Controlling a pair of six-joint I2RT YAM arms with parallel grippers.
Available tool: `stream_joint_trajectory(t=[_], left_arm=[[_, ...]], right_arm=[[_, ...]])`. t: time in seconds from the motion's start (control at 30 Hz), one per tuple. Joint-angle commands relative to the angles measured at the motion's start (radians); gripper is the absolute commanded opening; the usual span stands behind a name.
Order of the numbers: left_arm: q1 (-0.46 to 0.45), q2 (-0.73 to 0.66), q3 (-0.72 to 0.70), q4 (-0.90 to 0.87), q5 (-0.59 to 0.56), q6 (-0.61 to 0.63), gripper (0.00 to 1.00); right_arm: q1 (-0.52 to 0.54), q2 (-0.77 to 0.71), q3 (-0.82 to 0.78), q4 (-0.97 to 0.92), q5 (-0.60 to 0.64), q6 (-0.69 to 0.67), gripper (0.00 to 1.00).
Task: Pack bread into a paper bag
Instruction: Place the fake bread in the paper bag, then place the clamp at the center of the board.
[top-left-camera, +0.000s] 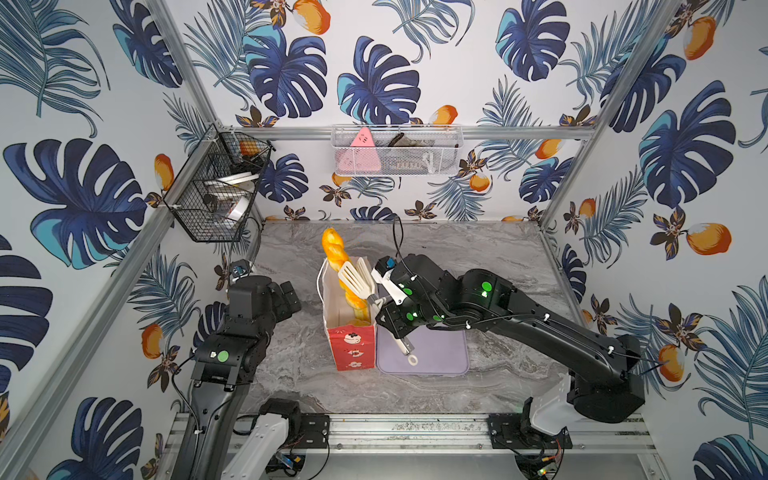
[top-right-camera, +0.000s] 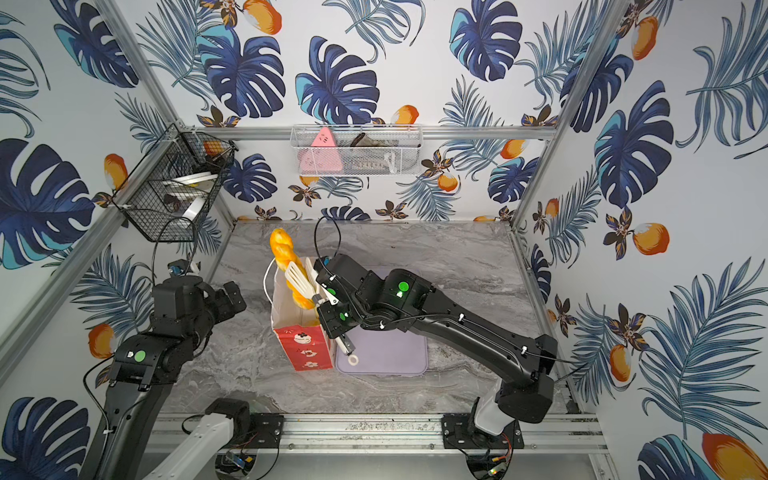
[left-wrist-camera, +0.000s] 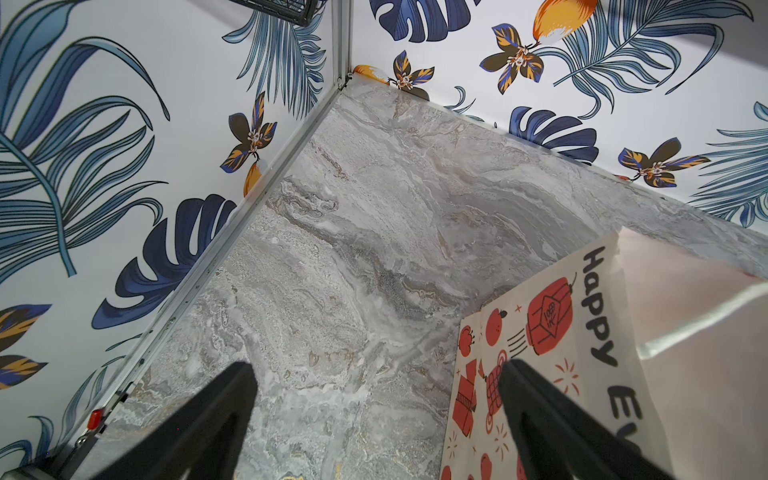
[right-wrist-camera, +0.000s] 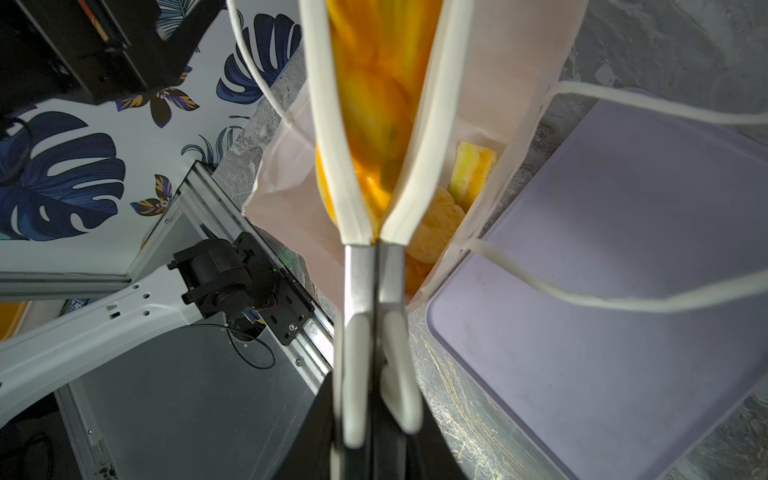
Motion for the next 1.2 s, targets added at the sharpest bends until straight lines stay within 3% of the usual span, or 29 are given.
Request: stream_joint_trajectory(t=[0.0,0.2,0.5,0.6,0.7,0.73,1.0,1.17], left_arm=[[0.002,-0.003,0.000,-0.002,-0.004,0.011,0.99],[0.002,0.000,0.004,0.000,-0.006,0.015,0.99],[0.002,0.013,0.004,0.010,0.001,0.013,0.99],[0.002,0.014,0.005,0.009,-0.001,0.012,0.99],[0.002,0.013,0.005,0.009,-0.003,0.011,0.99],[0.002,0.013,0.005,0.007,-0.004,0.011,0.99],[0.001,0.003,0.006,0.002,-0.012,0.007,0.99],[0.001,0.001,0.005,-0.002,-0.016,0.003,0.99]], right_arm=[[0.004,-0.001,-0.004,0.040,0.011,0.011,0.18],[0.004,-0.038,-0.015,0.043,0.048,0.010,0.37],[0.004,-0.081,-0.017,0.040,0.094,0.000,0.41],[0.004,-0.099,-0.015,0.063,0.106,-0.017,0.32],[0.004,-0.110,0.005,0.078,0.173,-0.032,0.05],[0.004,-0.112,0.012,0.081,0.201,-0.035,0.00],[-0.034,-0.118,0.046,0.035,0.617,-0.026,0.00],[-0.304,-0.166,-0.053,0.061,0.471,-0.007,0.00]])
